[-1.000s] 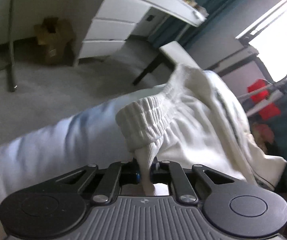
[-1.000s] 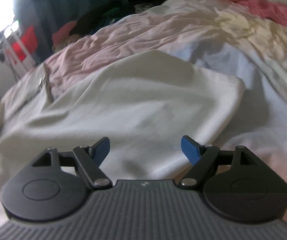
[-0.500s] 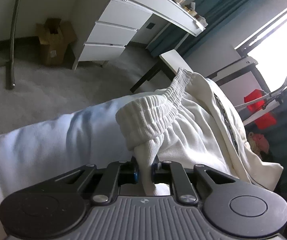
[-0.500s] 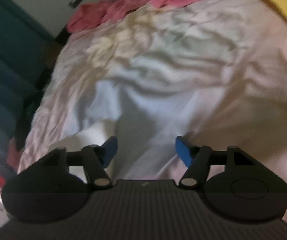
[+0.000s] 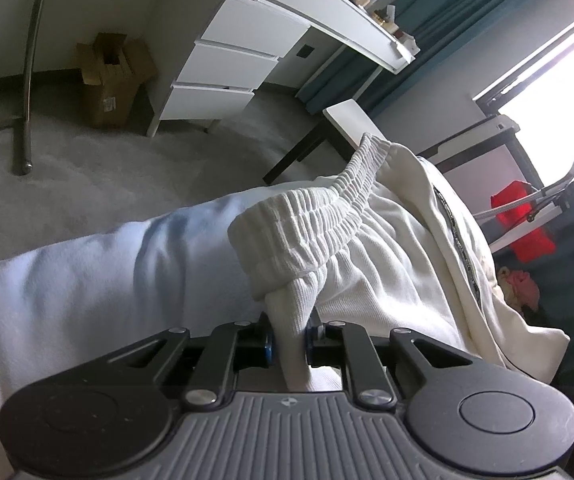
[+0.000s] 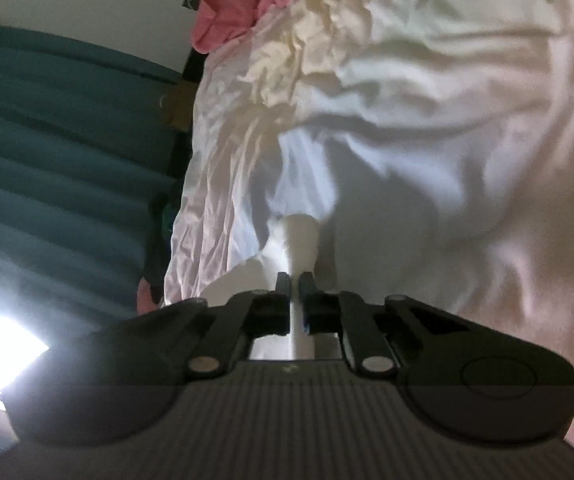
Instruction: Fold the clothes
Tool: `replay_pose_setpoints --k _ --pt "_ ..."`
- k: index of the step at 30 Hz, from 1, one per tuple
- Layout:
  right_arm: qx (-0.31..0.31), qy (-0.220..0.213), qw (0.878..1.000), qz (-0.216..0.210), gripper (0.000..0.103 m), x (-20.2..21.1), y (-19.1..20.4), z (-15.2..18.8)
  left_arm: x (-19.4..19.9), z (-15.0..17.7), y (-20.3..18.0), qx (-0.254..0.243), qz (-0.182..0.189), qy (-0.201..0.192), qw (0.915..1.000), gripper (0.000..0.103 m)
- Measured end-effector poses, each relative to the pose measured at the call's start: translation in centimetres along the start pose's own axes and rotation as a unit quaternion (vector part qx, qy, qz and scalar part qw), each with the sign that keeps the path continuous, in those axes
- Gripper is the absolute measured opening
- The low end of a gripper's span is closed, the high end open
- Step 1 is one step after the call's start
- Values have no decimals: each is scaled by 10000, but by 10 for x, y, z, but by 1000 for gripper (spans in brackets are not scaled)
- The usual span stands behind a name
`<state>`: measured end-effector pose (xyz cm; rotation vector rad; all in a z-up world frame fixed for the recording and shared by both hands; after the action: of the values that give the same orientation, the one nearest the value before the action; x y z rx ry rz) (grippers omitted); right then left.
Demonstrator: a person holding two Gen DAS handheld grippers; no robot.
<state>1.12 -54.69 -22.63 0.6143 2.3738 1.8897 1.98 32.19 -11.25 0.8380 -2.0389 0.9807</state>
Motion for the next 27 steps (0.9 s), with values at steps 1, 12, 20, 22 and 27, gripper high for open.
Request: replay_pose_setpoints --k 1,12,20,22,27 --pt "22 -64 10000 -6 5 3 2 -1 0 0 0 7 9 -6 10000 15" --pt "956 -1369 9842 591 3 52 30 -18 26 0 5 373 671 -275 9967 6" --pt "-669 -799 9911 831 6 39 -24 -24 26 -1 9 376 344 -100 9987 8" --pt "-943 -711 9910 635 7 36 -29 -20 28 0 7 151 161 -75 9997 13" --pt "-1204 -258 9922 172 46 17 -26 -11 41 7 2 -323 -271 -102 9991 40"
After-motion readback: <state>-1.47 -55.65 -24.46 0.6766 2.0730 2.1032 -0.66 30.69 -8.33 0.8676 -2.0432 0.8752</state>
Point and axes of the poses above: each gripper's, at about its wrist camera, not at the fingertips, and x roughly against the way its jaws point, y to its left, z to its underside, the point moved 1 cm from there along -x, roughly the way its jaws point, and after that the axes turned 15 degrees about -z, right-handed, at the moved point
